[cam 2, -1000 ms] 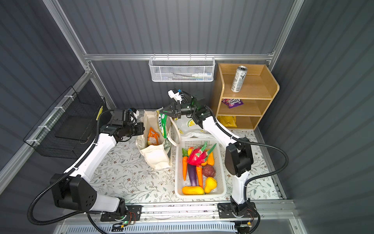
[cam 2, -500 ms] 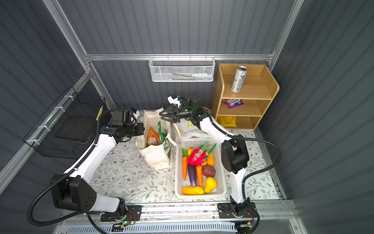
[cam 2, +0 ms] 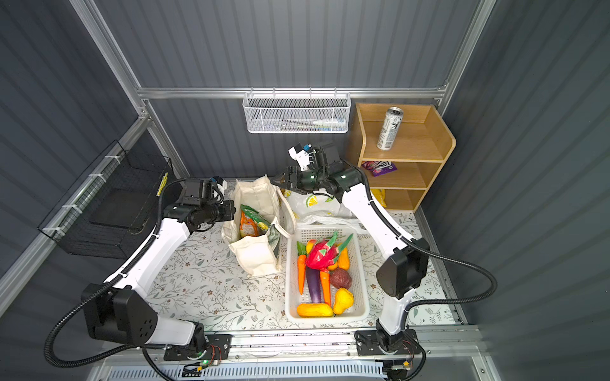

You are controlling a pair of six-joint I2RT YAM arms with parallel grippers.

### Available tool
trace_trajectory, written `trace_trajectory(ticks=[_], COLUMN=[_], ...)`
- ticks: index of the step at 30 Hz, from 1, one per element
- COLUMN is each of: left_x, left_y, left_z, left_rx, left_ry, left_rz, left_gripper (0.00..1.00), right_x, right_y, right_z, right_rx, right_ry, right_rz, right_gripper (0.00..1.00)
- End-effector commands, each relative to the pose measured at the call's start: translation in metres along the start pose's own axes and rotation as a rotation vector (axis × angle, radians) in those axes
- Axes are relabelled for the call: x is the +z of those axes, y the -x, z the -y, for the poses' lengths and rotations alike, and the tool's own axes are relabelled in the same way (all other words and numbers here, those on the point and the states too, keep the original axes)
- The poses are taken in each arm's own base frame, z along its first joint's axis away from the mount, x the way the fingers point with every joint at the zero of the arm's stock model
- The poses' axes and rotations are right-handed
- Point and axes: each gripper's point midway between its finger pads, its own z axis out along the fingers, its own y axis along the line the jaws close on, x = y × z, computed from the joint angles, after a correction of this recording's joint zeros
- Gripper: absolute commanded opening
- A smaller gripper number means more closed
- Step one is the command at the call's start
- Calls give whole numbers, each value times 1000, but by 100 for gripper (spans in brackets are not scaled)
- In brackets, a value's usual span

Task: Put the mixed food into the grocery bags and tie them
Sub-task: 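Release the green bag into the tote and grasp the tote rim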

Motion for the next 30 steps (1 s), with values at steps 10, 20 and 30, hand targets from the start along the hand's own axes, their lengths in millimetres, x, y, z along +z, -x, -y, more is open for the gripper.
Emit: trace_trajectory(ticks=[10, 20, 30], left_x=[-1, -24, -30], left_y=[4, 83, 121], left_z=[-6, -58, -88], left_rx=[18, -28, 38], left_ry=[45, 224, 394], left_rz=[-2, 118, 139], left_gripper=[0, 0, 0], right_x=[79, 86, 121], right_y=[-57, -35, -4], right_z=[67, 10, -28], right_rx=[-10, -43, 15], right_ry=[-230, -82, 130], right_rz=[-235, -147, -44], right_gripper=[54, 0, 0])
